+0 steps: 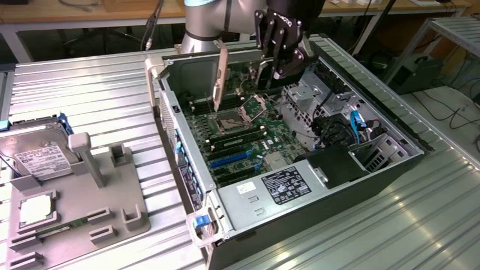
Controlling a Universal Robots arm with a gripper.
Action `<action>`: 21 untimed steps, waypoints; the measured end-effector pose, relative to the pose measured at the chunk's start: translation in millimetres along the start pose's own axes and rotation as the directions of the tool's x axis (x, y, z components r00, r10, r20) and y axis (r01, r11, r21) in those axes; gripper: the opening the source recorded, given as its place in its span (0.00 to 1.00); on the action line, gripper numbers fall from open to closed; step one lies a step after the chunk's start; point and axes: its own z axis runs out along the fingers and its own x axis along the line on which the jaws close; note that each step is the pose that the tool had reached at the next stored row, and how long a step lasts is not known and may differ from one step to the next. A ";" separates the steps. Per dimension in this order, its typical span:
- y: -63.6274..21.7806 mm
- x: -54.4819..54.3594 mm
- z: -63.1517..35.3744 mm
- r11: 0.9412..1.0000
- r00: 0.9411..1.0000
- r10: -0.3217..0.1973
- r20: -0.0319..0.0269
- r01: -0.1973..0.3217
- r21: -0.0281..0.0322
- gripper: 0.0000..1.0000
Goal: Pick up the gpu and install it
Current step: 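Insert the gpu into the slot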
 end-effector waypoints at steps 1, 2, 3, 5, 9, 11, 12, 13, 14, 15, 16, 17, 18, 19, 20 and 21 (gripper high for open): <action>0.0 0.1 1.9 1.000 1.000 0.000 0.000 0.000 0.000 0.28; 0.0 0.0 3.7 1.000 1.000 0.000 0.000 0.000 0.000 0.28; 0.0 0.1 6.1 1.000 1.000 0.000 0.000 0.000 0.000 0.28; -0.8 0.2 9.7 1.000 1.000 0.000 0.000 0.000 -0.001 0.28; -0.9 0.3 16.9 1.000 1.000 0.000 -0.001 0.000 -0.002 0.28; -0.8 0.3 20.6 1.000 1.000 0.000 0.000 0.000 -0.001 0.28; -0.8 0.4 22.4 1.000 1.000 0.000 0.000 0.000 -0.001 0.28; -0.7 0.4 24.3 1.000 1.000 0.000 0.000 0.000 -0.001 0.28; -0.7 0.4 26.5 1.000 1.000 0.000 0.000 0.000 -0.001 0.28; -0.6 0.5 28.0 1.000 1.000 0.000 -0.001 0.000 -0.001 0.28; -0.6 0.5 29.6 1.000 1.000 0.000 -0.001 0.000 -0.002 0.28; -0.7 0.5 30.2 1.000 1.000 0.000 -0.001 0.000 -0.001 0.28; -0.6 0.5 30.8 1.000 1.000 0.000 0.000 0.000 -0.001 0.28; -0.5 0.5 32.1 1.000 1.000 0.000 0.000 0.000 -0.001 0.28; -0.5 0.4 34.0 1.000 1.000 0.000 0.000 0.000 -0.001 0.28; -0.5 0.4 36.4 1.000 1.000 0.000 0.000 0.000 -0.001 0.28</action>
